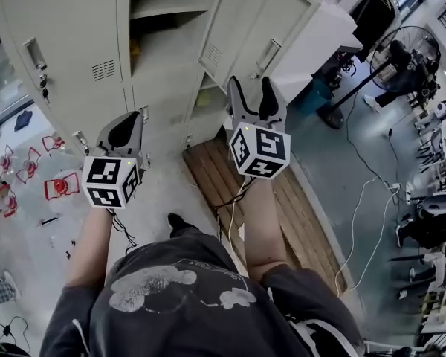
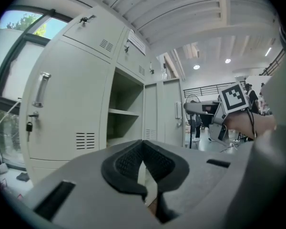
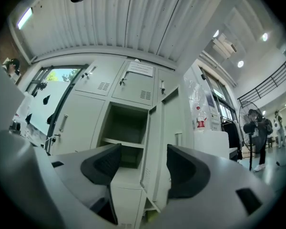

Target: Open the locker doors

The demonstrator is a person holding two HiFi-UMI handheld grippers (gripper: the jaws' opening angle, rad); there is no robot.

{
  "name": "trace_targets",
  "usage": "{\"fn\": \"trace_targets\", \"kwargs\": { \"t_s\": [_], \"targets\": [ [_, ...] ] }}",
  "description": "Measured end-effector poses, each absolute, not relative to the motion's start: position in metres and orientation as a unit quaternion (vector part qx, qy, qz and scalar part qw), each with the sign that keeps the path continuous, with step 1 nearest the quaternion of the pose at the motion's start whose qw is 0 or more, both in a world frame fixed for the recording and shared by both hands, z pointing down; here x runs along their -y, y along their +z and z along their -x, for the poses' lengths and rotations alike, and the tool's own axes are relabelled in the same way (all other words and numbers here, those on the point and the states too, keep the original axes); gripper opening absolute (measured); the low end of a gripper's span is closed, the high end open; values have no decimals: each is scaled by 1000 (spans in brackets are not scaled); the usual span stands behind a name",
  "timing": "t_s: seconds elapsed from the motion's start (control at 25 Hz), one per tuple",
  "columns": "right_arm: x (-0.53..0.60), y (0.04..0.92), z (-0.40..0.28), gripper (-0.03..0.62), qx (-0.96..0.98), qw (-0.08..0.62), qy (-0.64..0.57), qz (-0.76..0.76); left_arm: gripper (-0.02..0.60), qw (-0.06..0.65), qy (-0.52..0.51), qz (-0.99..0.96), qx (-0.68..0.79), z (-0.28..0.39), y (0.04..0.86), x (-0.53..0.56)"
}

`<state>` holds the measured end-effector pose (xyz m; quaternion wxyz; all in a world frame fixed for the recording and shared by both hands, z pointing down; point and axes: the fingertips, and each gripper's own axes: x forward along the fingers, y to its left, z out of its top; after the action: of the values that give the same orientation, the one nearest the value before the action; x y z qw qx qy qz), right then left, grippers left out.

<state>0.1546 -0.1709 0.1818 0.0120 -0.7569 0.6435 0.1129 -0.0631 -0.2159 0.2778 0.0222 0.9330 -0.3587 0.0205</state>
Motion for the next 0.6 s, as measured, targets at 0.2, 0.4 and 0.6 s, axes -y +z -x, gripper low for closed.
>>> {"fn": "trace_targets", "kwargs": {
  "t_s": [0.2,0.4,0.6],
  "targets": [
    [180,192,-90,293,-676,17,100,730,9,32,17,-914,403,137,283,209],
    [189,197,-21,293,-713,27,97,694,8,34,20,-890,454,208,294,200],
    [197,203,37,293,-745,27,90,661,9,38,15,-870,492,263,296,192]
  ]
}}
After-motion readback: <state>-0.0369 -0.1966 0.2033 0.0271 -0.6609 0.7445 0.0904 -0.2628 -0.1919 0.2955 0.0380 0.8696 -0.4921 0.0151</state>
